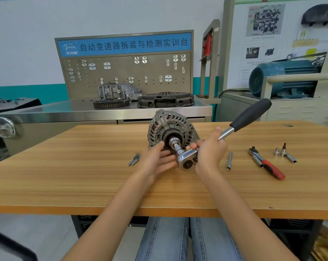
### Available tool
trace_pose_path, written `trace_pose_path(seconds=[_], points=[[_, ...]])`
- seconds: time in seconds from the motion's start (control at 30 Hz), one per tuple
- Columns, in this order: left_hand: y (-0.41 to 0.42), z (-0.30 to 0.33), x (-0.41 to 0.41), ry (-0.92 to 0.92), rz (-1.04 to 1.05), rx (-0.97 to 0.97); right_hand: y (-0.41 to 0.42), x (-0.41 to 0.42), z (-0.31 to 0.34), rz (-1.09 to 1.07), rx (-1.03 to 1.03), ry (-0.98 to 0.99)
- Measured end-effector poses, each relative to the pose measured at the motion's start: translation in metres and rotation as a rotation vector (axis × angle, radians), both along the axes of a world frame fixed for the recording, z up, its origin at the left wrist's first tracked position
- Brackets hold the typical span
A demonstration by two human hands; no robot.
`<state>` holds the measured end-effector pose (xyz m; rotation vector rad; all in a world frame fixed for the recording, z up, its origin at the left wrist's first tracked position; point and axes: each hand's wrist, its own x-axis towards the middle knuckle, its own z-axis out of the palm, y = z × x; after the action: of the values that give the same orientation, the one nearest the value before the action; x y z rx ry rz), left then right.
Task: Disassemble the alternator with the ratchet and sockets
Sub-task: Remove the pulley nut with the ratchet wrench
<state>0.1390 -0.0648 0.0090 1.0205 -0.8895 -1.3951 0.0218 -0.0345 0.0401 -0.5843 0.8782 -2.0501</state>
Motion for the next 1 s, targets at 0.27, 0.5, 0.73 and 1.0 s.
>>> trace_pose_path(seconds=[0.27, 0.5, 0.73, 1.0], points=[[-0.055, -0.013, 0.093, -1.434, 0.293, -0.049, -0.003, -0.001, -0.002, 0.046, 0.007, -0.051], [-0.069, 0.000, 0.090, -1.642, 0.209, -0.141, -0.002, -0.002, -0.002, 0.062, -0.007, -0.055], [-0.065, 0.018, 0.085, -1.647, 0.154, -0.126, -0.001, -0.001, -0.001, 0.062, -0.009, -0.063], [-0.023, 0.029, 0.055, -0.633, 0.292, -0.644, 0.000, -0.001, 0.001, 0.063, -0.004, -0.067]])
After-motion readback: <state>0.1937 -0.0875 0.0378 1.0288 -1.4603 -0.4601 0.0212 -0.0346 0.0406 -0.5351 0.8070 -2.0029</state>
